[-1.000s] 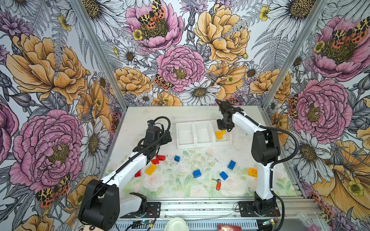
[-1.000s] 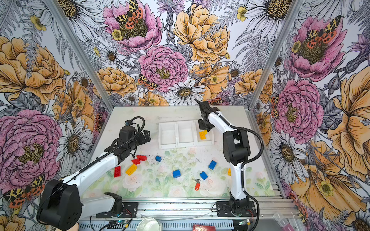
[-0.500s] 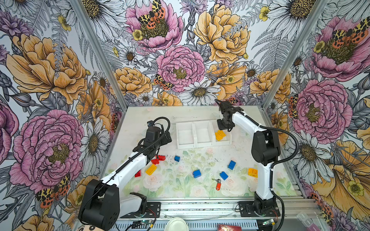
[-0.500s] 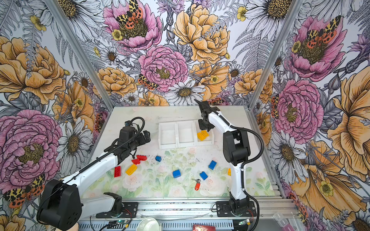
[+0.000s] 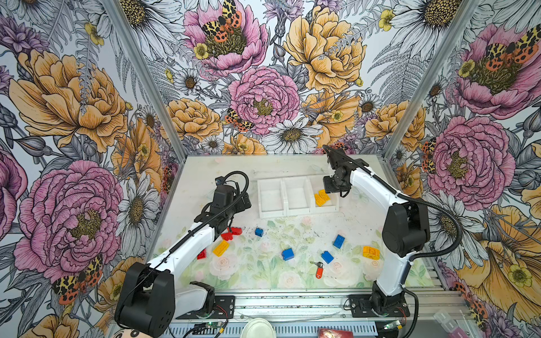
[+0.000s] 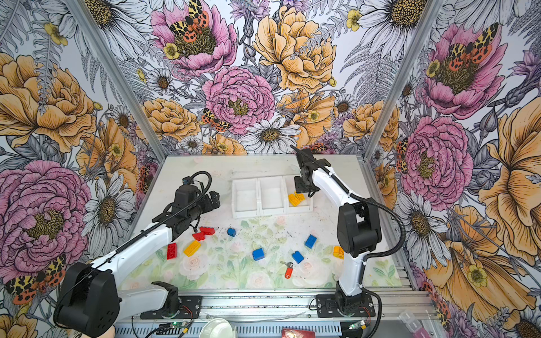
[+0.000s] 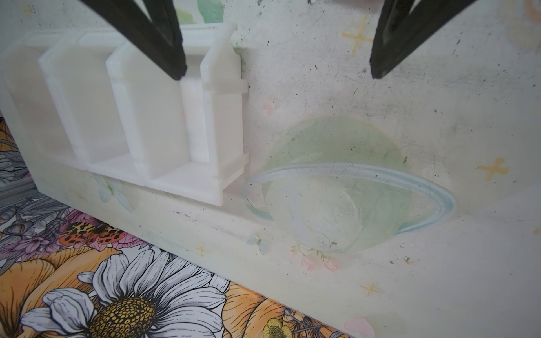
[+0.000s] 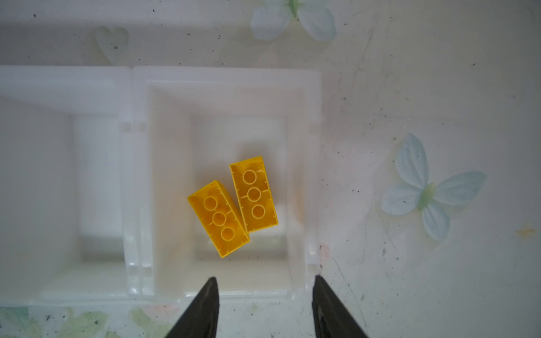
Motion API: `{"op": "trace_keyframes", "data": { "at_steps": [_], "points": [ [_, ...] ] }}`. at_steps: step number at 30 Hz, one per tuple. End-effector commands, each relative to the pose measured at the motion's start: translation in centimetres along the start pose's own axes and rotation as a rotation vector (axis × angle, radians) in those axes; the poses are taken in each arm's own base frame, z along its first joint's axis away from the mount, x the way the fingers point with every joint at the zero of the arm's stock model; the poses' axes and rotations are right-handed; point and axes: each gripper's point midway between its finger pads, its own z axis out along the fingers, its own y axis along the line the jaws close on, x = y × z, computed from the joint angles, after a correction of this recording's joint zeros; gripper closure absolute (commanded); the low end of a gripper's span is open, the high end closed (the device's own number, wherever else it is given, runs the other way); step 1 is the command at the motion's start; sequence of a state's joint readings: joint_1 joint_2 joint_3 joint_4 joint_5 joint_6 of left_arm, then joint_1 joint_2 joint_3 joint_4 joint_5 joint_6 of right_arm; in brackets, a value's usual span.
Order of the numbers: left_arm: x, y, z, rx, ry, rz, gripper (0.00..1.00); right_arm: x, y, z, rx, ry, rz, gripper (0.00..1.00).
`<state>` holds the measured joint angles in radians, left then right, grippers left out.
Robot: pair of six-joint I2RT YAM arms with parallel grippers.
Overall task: Sort the legos into containers by color
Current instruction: Place the lego in the container.
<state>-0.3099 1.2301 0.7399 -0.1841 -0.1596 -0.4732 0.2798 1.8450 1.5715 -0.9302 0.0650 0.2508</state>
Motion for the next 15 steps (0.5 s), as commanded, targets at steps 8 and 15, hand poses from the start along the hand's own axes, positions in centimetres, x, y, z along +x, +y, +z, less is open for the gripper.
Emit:
{"op": "trace_keyframes", "data": {
  "at_steps": [8, 15],
  "points": [
    [0.4, 0.7, 0.3, -0.009, 0.005, -0.019, 0.01, 9.0, -3.1, -2.1, -0.056, 0.094, 0.237, 0.35],
    [0.6, 0.7, 0.5, 0.003, 0.012, -0.022, 0.01, 16.7, -5.8, -1.9, -0.002, 0.188, 0.398, 0.21]
  ]
}}
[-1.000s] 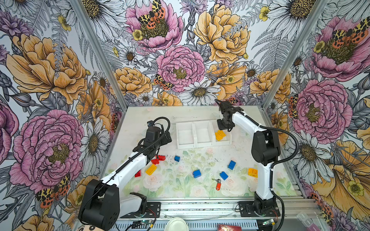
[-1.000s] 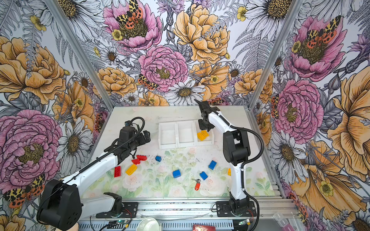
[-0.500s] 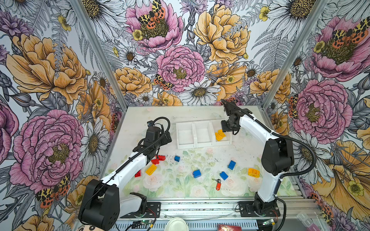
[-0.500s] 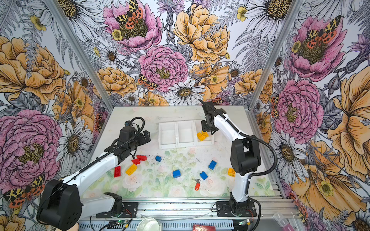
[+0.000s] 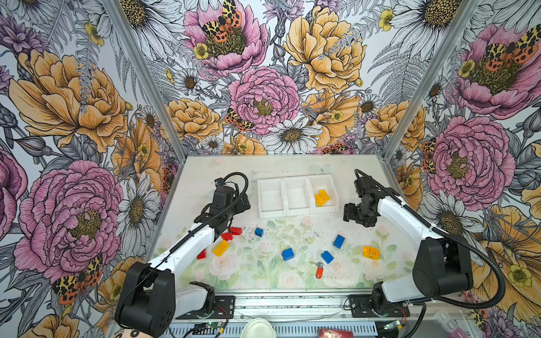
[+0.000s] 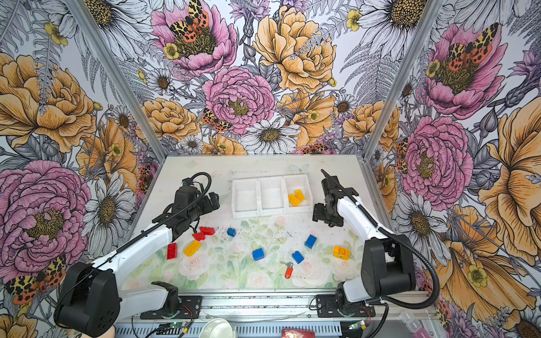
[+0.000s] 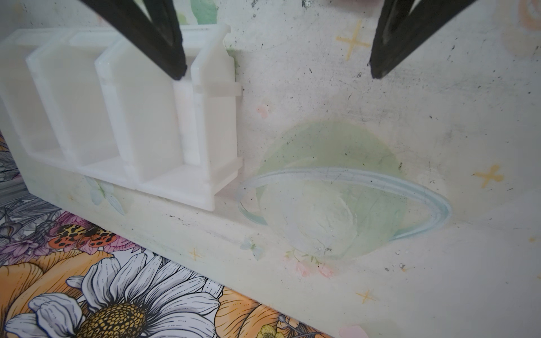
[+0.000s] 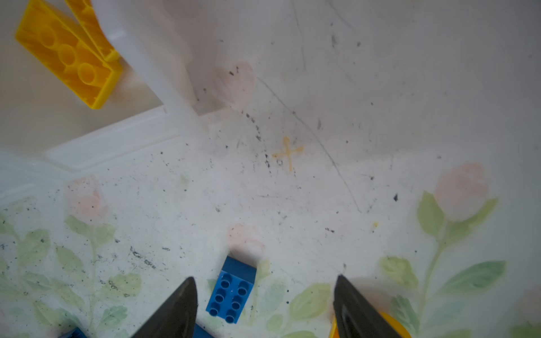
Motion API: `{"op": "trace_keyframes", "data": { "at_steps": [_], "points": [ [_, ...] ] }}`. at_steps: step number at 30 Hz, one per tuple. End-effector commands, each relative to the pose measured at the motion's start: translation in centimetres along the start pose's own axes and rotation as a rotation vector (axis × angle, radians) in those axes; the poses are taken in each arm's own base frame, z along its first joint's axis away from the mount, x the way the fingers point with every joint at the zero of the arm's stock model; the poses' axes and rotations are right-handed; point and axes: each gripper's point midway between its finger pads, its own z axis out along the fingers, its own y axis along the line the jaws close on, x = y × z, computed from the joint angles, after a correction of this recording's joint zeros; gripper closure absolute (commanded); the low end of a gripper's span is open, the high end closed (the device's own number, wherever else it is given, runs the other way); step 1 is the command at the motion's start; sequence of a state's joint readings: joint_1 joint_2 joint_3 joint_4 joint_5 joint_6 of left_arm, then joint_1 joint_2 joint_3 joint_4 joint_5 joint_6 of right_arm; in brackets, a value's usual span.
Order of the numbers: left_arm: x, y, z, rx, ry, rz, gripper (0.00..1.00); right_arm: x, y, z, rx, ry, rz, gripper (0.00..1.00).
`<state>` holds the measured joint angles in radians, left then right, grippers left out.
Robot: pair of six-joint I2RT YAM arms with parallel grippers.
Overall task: Sort the legos into containers by color
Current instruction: Pick up the lego from the bottom-right of the table.
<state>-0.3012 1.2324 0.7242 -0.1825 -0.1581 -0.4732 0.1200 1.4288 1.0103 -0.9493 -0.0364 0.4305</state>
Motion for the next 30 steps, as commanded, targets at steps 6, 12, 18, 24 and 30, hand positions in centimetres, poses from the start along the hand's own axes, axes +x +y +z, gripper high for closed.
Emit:
{"op": "trace_keyframes", "data": {
  "at_steps": [6, 12, 18, 24, 30],
  "points": [
    [0.2, 0.0, 0.3, 0.021, 0.006, -0.019, 0.01, 3.7, -4.1, 0.3, 0.113, 0.021, 0.137, 0.11],
    [0.2, 0.0, 0.3, 0.023, 0.008, -0.021, 0.01, 3.6, -5.9, -0.1, 0.141, 0.004, 0.205, 0.05],
    [0.0, 0.0, 0.3, 0.022, 0.006, -0.023, 0.01, 3.9, -7.1, 0.8, 0.175, 0.041, 0.268, 0.02],
    [0.2, 0.1, 0.3, 0.02, 0.009, -0.025, 0.01, 4.8, -8.3, 1.1, 0.193, 0.02, 0.381, 0.01],
    [0.4, 0.2, 0.5, 0.02, 0.016, -0.026, 0.01, 5.7, -9.0, 2.0, 0.201, 0.005, 0.422, 0.01]
  ]
}}
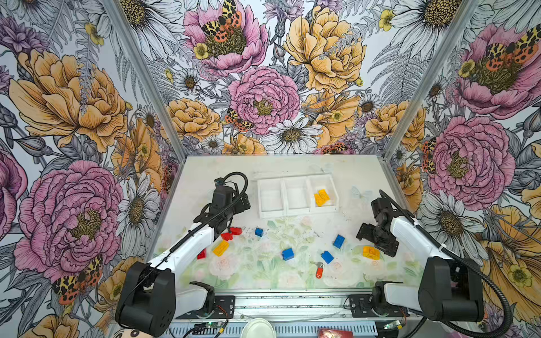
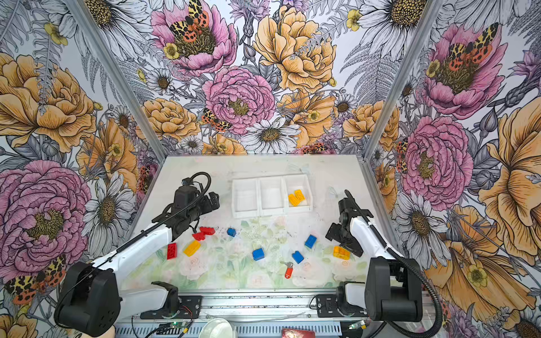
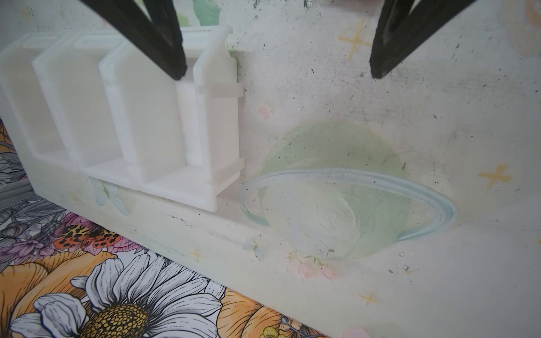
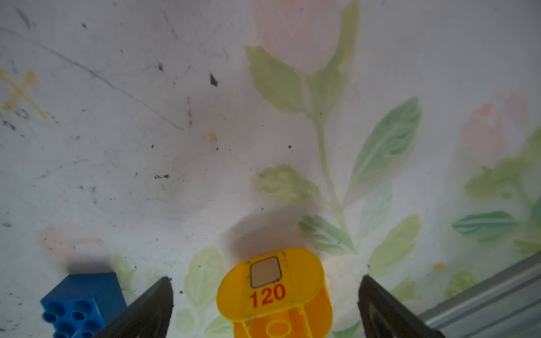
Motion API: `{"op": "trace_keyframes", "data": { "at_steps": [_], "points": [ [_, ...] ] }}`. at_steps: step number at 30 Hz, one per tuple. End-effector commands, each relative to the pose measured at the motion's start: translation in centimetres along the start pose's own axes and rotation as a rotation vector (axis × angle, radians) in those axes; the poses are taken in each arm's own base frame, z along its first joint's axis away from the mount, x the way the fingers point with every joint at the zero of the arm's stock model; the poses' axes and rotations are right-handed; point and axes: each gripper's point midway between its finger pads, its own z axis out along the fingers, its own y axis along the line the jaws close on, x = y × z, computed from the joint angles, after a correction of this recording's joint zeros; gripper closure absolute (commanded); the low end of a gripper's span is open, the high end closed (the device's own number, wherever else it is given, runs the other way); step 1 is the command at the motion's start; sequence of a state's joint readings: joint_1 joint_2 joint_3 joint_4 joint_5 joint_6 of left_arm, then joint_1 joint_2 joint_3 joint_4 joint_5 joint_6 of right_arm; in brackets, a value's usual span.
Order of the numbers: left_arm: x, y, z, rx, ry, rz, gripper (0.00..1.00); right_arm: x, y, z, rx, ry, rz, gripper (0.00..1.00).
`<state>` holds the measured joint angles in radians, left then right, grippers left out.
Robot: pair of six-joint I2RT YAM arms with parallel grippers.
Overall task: Sort the legos into containers by color
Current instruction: Pick up the lego from the bottom-right of the table.
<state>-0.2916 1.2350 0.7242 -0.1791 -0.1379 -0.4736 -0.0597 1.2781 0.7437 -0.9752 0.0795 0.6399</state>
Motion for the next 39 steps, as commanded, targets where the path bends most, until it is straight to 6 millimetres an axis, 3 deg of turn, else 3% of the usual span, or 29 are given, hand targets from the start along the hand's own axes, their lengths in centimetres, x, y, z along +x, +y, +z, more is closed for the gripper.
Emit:
{"op": "trace_keyframes", "data": {
  "at_steps": [1, 20, 34, 39],
  "points": [
    [0.4, 0.2, 0.4, 0.01, 0.008, -0.02, 0.01, -0.9, -0.1, 0.0, -0.006, -0.057, 0.042, 0.01],
    [0.6, 0.3, 0.4, 0.011, 0.007, -0.033, 0.01, 1.0, 0.8, 1.5, -0.035, -0.039, 0.012, 0.05],
    [0.7, 0.5, 0.1, 0.009, 0.0, -0.037, 0.01, 1.6, 1.2, 1.8, -0.055, -0.027, 0.005, 0.32],
    [0.7, 0.6, 0.0, 0.009, -0.002, -0.039, 0.01, 1.7, 1.3, 1.8, -0.063, -0.026, 0.01, 0.35]
  ]
}}
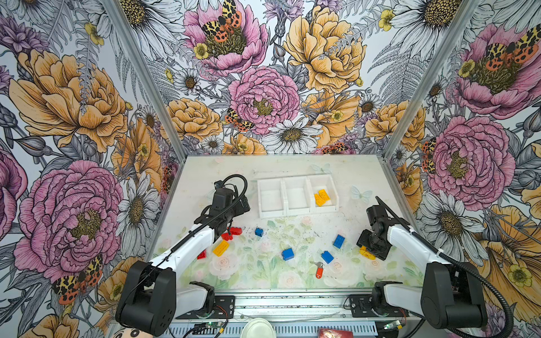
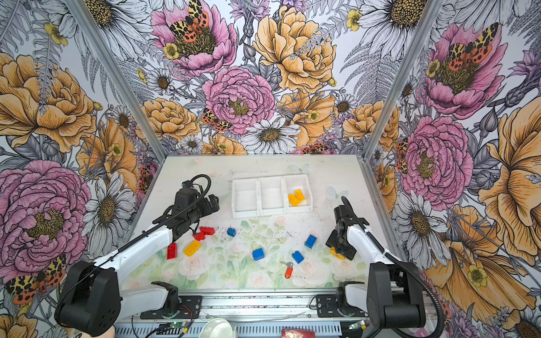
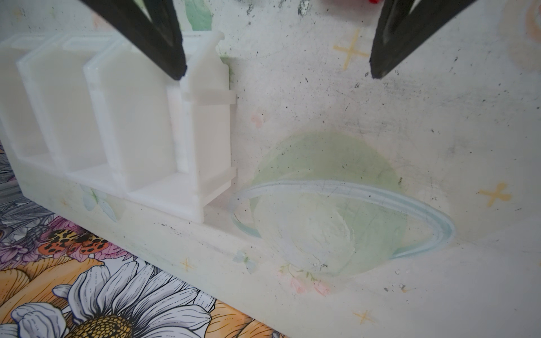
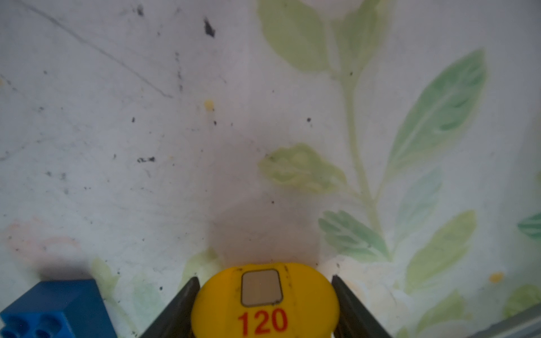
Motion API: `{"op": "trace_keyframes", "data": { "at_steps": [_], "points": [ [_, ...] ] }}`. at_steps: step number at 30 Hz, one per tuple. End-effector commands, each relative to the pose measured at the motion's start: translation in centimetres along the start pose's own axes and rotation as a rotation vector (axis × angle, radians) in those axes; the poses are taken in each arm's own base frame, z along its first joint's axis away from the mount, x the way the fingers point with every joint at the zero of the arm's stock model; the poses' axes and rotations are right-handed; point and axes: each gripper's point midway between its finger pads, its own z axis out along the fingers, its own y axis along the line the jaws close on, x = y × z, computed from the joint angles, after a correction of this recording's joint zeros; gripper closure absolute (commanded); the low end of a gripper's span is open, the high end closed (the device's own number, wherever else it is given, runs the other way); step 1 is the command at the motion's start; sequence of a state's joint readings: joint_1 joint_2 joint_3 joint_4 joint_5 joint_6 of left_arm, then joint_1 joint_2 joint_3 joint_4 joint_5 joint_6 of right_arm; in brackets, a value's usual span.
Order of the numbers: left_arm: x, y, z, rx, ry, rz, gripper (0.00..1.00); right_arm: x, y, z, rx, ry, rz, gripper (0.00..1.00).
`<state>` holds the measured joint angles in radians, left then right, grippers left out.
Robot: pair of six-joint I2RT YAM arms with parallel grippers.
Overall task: Sort the legos into containers by color
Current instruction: Pick up the lego from the bottom-right of the table, then place the lego in the container.
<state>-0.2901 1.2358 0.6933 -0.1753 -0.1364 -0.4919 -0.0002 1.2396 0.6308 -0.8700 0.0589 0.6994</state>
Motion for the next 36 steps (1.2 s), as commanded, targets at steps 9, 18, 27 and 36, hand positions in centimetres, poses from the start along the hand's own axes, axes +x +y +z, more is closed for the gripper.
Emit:
{"op": "trace_keyframes", "data": {
  "at_steps": [9, 18, 27, 36],
  "points": [
    [-0.5, 0.0, -0.7, 0.023, -0.028, -0.027, 0.01, -0.3, 1.1, -1.0, -0.069, -0.033, 0.027, 0.43],
    [-0.7, 0.2, -1.0, 0.02, -0.035, -0.03, 0.01, -2.2, 4.3, -4.3, -0.16, -0.093, 0.002, 0.45],
    [-0.5, 0.4, -1.3, 0.017, -0.035, -0.038, 0.01, -6.7, 10.7, -9.5, -0.237, -0.211, -0.112, 0.45],
    [-0.2, 0.5, -1.5, 0.018, -0.036, -0.049, 0.01, -13.0, 19.8, -13.2, -0.277, -0.338, -0.28, 0.45]
  ]
}}
